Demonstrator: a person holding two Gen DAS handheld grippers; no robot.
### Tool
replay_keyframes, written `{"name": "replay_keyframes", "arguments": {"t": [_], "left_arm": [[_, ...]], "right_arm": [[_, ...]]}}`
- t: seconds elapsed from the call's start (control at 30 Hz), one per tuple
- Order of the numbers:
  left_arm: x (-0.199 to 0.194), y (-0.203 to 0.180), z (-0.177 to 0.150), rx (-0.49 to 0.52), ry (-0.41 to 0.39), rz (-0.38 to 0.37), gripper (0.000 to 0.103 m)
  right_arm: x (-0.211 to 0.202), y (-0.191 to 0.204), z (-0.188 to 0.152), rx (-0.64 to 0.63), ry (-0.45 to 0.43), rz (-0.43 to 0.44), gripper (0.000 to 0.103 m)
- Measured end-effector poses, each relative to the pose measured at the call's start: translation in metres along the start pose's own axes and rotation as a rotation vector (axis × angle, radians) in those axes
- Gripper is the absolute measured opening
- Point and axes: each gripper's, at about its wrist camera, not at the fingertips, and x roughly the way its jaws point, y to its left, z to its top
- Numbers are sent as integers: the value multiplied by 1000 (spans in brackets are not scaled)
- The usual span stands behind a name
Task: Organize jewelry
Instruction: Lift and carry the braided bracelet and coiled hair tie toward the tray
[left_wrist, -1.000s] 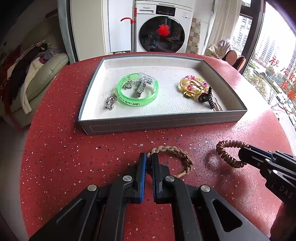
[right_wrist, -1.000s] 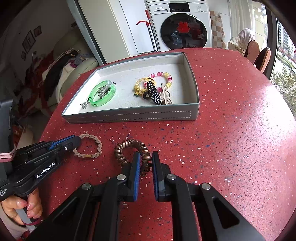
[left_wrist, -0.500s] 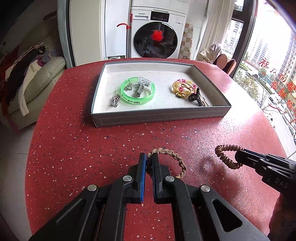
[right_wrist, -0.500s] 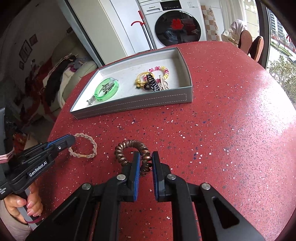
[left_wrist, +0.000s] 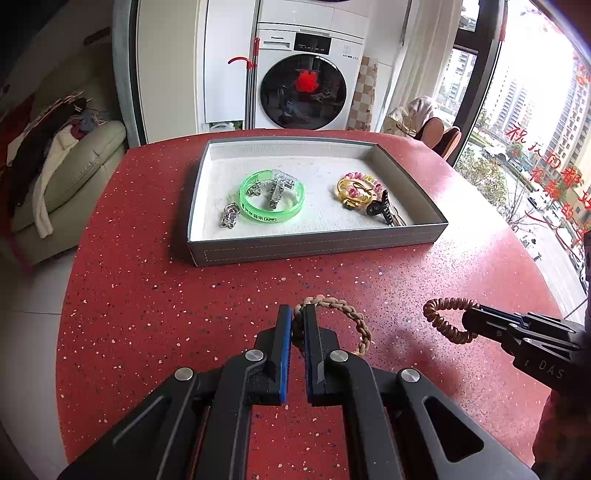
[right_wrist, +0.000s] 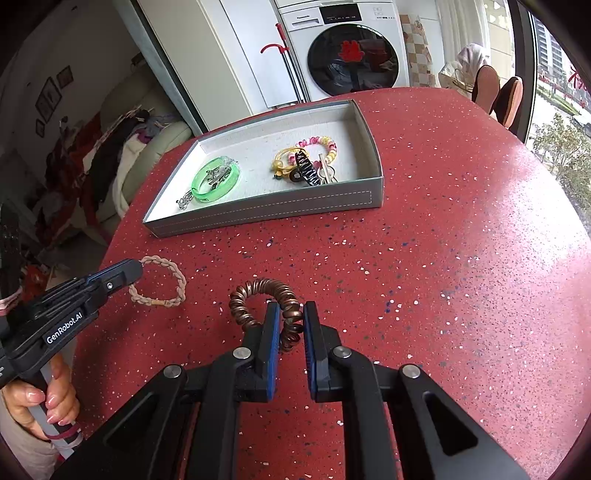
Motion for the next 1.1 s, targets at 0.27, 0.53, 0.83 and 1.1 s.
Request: {"name": "replay_keyframes", "arguments": {"t": [0.27,0.53,0.83,1.1], "left_arm": [[-6,7,7,4,-12,18,25],[0,11,17,2,-11,36,25],[7,12,27,13,-10,44,25],[12,20,47,-18,-15,36,25]], "right_arm": [[4,1,6,5,-3,22,14],[4,-4,15,15,-8,31,14],[9,-10,29,25,-13,40,14],[7,-16,49,19,-37,33,14]]}}
